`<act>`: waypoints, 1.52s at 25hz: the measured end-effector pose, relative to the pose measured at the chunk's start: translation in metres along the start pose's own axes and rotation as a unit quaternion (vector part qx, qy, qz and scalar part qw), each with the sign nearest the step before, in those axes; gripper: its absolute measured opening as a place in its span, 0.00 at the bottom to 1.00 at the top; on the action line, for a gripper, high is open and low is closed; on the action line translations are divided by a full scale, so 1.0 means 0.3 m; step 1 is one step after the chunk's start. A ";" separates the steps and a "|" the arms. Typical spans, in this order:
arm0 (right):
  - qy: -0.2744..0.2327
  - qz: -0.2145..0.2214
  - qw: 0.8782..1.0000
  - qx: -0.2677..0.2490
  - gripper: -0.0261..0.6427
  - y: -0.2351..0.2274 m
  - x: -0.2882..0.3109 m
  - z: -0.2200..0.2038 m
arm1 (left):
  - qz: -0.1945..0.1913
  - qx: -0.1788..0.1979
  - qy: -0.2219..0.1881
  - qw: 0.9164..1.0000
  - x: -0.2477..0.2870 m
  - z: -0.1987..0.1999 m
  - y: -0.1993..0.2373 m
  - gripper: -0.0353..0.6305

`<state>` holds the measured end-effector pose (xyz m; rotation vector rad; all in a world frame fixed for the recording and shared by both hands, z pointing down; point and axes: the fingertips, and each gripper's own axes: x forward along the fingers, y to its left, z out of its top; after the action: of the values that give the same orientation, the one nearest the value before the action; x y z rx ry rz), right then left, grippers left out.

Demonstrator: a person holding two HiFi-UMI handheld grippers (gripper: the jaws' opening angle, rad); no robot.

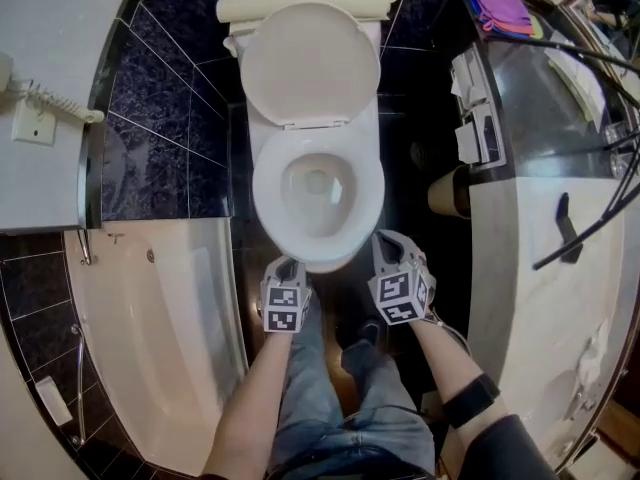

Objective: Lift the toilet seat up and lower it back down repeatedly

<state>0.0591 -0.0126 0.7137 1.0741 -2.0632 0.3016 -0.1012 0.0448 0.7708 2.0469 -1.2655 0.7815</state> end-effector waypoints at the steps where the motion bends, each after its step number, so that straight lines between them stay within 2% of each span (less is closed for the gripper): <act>1: 0.002 -0.001 1.000 0.009 0.07 0.008 0.016 -0.038 | 0.000 0.004 0.002 1.000 0.017 -0.033 -0.001 0.04; 10: 0.018 0.005 0.997 0.078 0.07 0.115 0.165 -0.339 | 0.011 0.028 0.021 0.999 0.164 -0.299 -0.003 0.04; 18: 0.033 0.020 0.997 0.065 0.07 0.195 0.278 -0.490 | 0.024 0.019 0.061 0.998 0.287 -0.535 -0.013 0.04; 20: 0.037 0.023 0.997 0.065 0.07 0.207 0.290 -0.513 | 0.024 0.018 0.061 0.998 0.308 -0.559 -0.007 0.04; 23: 0.041 0.021 0.997 0.066 0.07 0.202 0.299 -0.538 | 0.025 0.019 0.047 0.998 0.338 -0.525 0.005 0.04; 28: 0.057 0.017 0.996 0.072 0.07 0.188 0.269 -0.571 | 0.020 -0.003 0.063 0.998 0.311 -0.525 -0.001 0.04; 31: 0.059 0.016 0.995 0.076 0.07 0.174 0.222 -0.547 | 0.022 -0.002 0.057 0.998 0.259 -0.481 -0.003 0.04; 34: 0.065 0.018 0.995 0.079 0.07 0.165 0.123 -0.498 | 0.020 0.000 0.050 0.999 0.155 -0.392 -0.041 0.04; 38: 0.035 0.017 0.997 0.071 0.07 0.123 0.006 -0.287 | 0.024 0.012 0.012 1.000 -0.005 -0.153 -0.059 0.04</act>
<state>0.0754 0.0536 0.7776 1.0966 -2.0249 0.5022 -0.0931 0.0862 0.7960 2.0263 -1.3020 0.8441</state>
